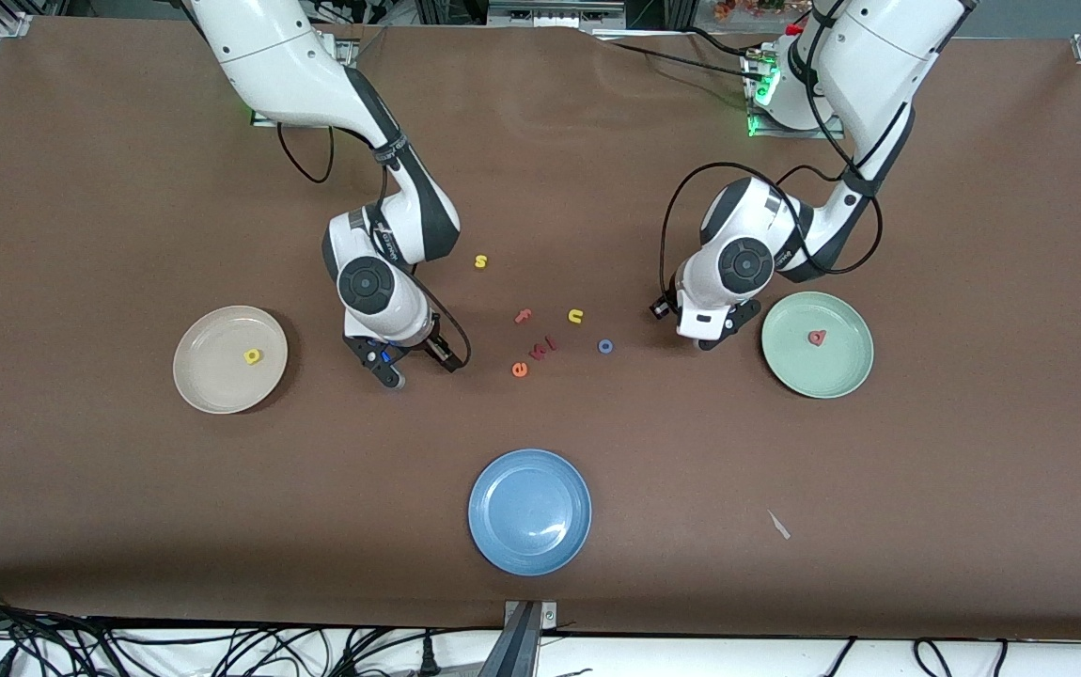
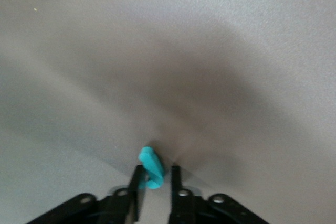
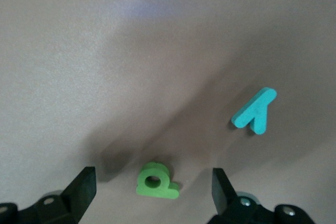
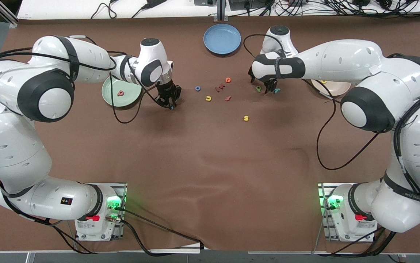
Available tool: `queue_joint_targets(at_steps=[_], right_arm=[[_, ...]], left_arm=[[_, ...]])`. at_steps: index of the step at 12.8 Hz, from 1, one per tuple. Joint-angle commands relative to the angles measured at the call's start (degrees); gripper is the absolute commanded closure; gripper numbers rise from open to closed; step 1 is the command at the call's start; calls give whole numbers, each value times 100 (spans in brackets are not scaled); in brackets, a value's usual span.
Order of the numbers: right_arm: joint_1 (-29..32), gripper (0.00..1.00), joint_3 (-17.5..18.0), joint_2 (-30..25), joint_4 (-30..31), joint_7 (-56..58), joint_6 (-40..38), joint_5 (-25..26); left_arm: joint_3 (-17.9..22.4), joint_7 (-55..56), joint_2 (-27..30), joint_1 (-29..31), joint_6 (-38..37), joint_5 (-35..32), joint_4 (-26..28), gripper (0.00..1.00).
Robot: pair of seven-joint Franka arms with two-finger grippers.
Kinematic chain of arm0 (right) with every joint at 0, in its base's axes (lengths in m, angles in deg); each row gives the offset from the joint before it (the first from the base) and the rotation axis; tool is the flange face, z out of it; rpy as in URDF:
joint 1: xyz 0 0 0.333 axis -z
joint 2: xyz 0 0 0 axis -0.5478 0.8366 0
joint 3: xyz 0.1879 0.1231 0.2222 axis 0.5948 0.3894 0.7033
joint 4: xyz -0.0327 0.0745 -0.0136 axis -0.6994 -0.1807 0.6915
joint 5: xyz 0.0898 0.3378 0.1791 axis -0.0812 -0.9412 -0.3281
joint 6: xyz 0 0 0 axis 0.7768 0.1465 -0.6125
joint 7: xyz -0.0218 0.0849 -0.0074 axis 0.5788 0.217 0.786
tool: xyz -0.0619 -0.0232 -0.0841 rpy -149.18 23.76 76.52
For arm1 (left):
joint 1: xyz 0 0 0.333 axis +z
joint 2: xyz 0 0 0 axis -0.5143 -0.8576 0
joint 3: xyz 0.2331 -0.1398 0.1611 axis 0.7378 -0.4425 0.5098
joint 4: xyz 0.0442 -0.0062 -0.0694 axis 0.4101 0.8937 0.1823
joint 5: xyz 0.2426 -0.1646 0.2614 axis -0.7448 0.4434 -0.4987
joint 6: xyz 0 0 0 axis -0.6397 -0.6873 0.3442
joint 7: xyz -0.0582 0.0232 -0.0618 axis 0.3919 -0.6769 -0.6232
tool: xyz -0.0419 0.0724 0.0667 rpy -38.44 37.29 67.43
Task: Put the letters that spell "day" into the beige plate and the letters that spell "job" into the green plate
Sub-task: 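Grasp the cyan j with the left gripper while the right gripper grasps green p, then place the cyan j on the green plate while the right gripper places green p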
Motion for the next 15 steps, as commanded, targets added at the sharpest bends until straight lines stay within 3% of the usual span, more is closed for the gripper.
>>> queue_joint_targets(at_steps=[1, 5, 9, 15], right_arm=[[-34, 9, -30, 89, -169, -35, -87, -59], [-34, 28, -30, 89, -169, 27, -87, -50], [-34, 42, -30, 89, -178, 36, -87, -59], [-17, 57, -30, 89, -187, 80, -87, -24]], left_arm=[[-20, 57, -23, 43, 18, -169, 50, 100], [-20, 30, 90, 69, -122, -169, 6, 100], [-2, -626, 565, 200, -807, -169, -73, 100], [7, -1821, 662, 596, -2327, -177, -1039, 100]])
